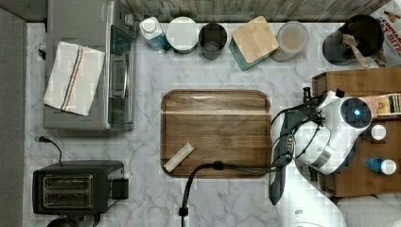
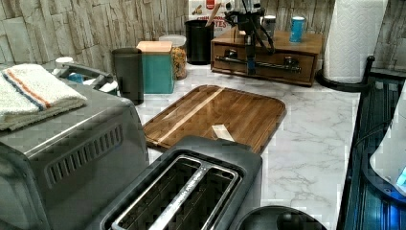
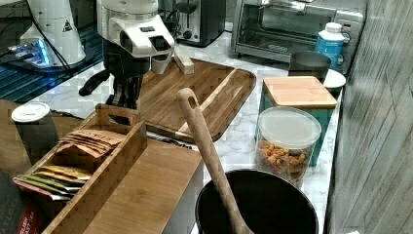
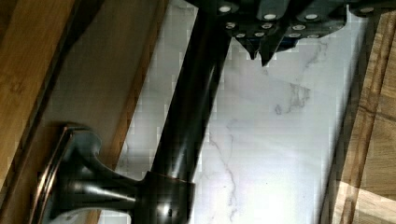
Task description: Close the drawer.
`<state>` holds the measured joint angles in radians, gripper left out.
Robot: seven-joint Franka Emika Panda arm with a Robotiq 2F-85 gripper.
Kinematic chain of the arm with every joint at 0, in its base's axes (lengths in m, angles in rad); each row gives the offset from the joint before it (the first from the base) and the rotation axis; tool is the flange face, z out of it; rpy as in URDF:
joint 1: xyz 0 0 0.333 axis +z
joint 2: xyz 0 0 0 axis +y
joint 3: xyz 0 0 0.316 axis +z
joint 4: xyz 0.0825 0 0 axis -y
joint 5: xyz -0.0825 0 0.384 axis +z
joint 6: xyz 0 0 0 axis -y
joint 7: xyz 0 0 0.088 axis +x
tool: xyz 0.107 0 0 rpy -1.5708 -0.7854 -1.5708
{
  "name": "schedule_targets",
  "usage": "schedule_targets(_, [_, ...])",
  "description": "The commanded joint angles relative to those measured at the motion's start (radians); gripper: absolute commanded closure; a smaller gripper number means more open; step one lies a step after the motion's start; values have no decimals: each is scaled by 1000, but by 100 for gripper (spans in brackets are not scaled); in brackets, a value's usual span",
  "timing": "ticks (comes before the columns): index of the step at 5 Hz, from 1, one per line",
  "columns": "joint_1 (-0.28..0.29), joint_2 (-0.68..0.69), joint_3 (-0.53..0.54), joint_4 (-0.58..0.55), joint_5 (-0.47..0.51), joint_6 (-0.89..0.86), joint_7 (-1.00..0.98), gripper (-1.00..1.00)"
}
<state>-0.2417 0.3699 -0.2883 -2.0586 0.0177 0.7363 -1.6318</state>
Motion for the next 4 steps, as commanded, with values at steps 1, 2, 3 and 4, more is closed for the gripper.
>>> schedule_targets(1, [-90, -60, -125, 142, -40, 87, 33, 100])
schedule_targets(2, [-88, -60, -127, 142, -39, 87, 32, 100])
schedule_targets(3, [-88, -60, -127, 142, -39, 87, 32, 100])
schedule_targets(4, [-96, -61, -119, 142, -43, 87, 35, 100])
